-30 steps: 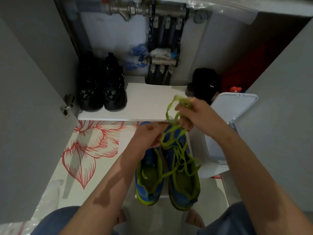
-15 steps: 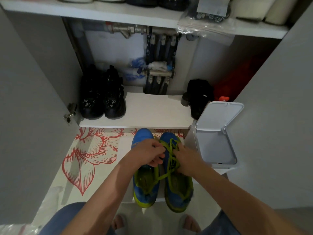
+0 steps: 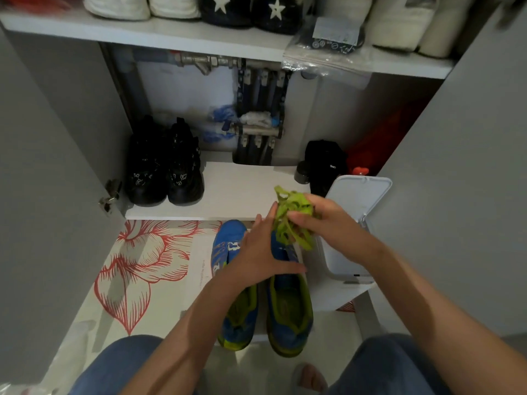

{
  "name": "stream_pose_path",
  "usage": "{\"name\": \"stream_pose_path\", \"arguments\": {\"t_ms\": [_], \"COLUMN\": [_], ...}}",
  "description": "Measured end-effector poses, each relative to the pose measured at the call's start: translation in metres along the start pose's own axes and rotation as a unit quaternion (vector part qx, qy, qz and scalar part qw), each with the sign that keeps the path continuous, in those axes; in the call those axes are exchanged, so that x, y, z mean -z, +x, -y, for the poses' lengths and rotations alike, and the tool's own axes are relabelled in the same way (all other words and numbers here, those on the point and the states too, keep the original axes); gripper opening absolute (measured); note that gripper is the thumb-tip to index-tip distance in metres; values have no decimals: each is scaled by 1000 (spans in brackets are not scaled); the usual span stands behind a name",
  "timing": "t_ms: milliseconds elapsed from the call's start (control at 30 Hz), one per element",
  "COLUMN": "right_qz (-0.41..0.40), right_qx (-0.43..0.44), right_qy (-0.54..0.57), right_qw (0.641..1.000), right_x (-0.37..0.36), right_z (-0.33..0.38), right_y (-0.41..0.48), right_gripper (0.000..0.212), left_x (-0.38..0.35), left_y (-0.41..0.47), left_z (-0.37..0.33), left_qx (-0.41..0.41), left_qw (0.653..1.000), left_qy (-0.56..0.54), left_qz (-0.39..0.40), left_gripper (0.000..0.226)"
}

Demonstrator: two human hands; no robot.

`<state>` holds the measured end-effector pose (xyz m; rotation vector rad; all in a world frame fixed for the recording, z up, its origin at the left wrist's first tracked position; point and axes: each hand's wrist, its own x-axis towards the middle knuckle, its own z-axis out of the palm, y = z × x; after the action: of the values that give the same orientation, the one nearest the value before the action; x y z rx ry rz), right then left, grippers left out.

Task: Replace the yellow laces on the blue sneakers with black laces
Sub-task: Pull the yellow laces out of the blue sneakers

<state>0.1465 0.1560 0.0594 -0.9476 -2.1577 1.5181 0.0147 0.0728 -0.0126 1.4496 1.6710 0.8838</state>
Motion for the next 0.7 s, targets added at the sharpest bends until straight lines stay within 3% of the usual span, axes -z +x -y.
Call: {"name": "stream_pose_path", "arguments": {"t_ms": [100,267,367,467,500,600,700], "right_qz": [-10,-58,-125,-145,-129,-49,5], "right_qx": [4,73,85,66,36,-12,-27], "right_qy": [129,136,98,27,-30,-165,-64], "right_qw": [992,986,984,987,991,985,998], "right_x": [6,16,27,31,27,4,-22], "right_z": [22,43,40,25,14,-16,-26], "right_y": [1,6,8,1,-1,-6,-15], "right_gripper": [21,14,15,14,15,28,34], "left_x": [-10,-16,-8,6,9,12,5], "left_y": [8,5,-2,4,7,12,16], "left_z": [-17,-22,-16,-13,-17,-35,-53], "left_qx": [-4,36,107,169,168,155,124], "left_qw": [986,980,943,819,796,767,760], "left_qy": [-164,-195,-309,-534,-570,-617,-634], "left_qz": [-36,-31,-68,-121,-118,-83,-66], "left_gripper": [71,22,22,25,30,40,41]}}
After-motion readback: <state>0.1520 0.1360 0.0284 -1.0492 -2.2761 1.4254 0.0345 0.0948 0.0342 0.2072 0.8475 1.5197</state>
